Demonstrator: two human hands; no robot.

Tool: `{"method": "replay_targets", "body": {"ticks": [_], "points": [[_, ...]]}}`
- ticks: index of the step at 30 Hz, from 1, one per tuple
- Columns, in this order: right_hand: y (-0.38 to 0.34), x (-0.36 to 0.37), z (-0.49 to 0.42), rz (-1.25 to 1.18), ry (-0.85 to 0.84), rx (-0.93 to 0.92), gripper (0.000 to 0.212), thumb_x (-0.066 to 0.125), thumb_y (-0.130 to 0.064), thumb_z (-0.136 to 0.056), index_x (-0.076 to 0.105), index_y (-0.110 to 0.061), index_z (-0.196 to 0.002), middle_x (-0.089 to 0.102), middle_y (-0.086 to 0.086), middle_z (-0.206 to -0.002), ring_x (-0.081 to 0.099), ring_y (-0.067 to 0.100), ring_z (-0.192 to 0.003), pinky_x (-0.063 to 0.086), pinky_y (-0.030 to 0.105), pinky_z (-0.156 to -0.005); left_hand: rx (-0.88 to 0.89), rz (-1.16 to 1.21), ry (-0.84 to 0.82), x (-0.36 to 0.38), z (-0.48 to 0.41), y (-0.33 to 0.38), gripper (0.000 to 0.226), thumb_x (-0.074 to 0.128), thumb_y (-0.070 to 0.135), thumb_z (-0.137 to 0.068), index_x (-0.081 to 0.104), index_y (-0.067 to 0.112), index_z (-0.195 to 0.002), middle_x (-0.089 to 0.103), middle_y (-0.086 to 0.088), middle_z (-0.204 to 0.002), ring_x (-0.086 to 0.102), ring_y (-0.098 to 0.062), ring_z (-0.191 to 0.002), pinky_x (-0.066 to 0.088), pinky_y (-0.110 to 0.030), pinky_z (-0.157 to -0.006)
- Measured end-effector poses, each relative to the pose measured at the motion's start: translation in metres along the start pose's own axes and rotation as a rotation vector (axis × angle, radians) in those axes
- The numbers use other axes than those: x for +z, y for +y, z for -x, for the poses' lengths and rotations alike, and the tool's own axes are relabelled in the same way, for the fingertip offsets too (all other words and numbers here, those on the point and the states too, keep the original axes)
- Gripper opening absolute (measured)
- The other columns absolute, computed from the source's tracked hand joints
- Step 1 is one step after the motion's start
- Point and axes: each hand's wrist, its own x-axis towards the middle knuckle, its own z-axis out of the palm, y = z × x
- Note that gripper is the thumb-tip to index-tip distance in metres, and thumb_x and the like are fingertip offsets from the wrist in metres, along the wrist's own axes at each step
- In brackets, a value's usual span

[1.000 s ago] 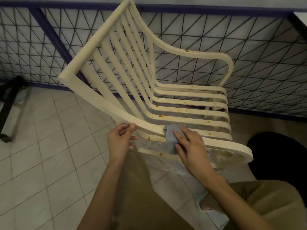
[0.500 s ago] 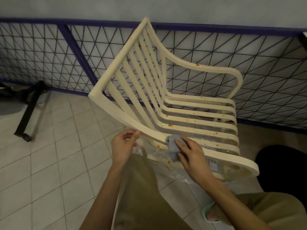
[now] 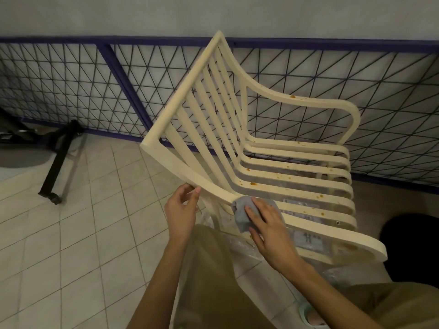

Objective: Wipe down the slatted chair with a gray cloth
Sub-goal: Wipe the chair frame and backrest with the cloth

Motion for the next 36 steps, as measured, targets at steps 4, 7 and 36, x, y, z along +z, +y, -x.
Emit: {"method": "replay_targets", "body": {"ticks": [4,7,36], "points": [[-0.019,0.005,-0.03,-0.092,0.043,-0.023,0.048,0.034,-0.033,-0.099,0.04,-0.022,-0.145,0.042,0.008,-0.146,0.039,0.022,-0.131,0.036,0.04,-0.11,0.018,0.01,-0.025,-0.003,-0.004,0.001,0.024,0.062,0.027,-0.092,0.068,0.014,-0.111,0.071,-0.002,-0.099,0.068,-0.014,-0.091,0.061,-0.031,-0.064],[-0.037,0.003,-0.048,-0.123,0.069,-0.051,0.048,0.034,-0.037,-0.098,0.046,-0.022,-0.141,0.05,0.007,-0.138,0.047,0.021,-0.122,0.044,0.036,-0.103,0.019,0.004,-0.023,-0.002,-0.005,0.0,0.018,0.064,0.027,-0.091,0.068,0.017,-0.105,0.071,-0.001,-0.096,0.068,-0.013,-0.089,0.06,-0.028,-0.061],[-0.018,-0.016,-0.053,-0.115,0.019,-0.068,0.038,0.057,-0.023,-0.094,0.056,-0.028,-0.131,0.056,0.002,-0.124,0.051,0.019,-0.11,0.048,0.034,-0.091,-0.127,0.112,0.042,0.005,-0.007,0.003,0.043,0.046,0.045,-0.096,0.067,0.012,-0.114,0.071,-0.002,-0.104,0.069,-0.014,-0.093,0.061,-0.032,-0.068]]}}
